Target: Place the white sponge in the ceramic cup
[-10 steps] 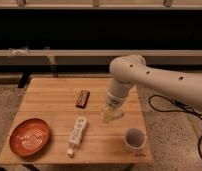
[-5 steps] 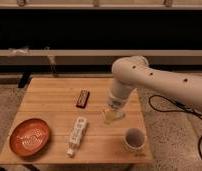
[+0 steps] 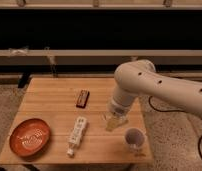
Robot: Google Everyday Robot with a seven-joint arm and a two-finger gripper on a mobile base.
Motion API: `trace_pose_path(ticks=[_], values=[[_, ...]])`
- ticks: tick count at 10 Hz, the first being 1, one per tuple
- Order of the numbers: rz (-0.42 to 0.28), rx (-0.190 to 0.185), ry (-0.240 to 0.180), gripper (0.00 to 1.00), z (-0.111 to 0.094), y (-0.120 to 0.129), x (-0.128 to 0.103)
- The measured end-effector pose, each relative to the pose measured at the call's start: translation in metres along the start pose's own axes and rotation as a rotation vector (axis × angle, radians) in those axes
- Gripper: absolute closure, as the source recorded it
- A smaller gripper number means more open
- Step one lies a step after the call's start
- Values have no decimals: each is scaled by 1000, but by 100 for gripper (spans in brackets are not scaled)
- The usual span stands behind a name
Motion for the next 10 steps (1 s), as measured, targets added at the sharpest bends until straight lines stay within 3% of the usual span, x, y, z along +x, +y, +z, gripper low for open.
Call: trace_pose_path(ticks=[5,10], values=[[36,17,23,100,9,-12,-14],[127,44,47,100,25,-19,-49]])
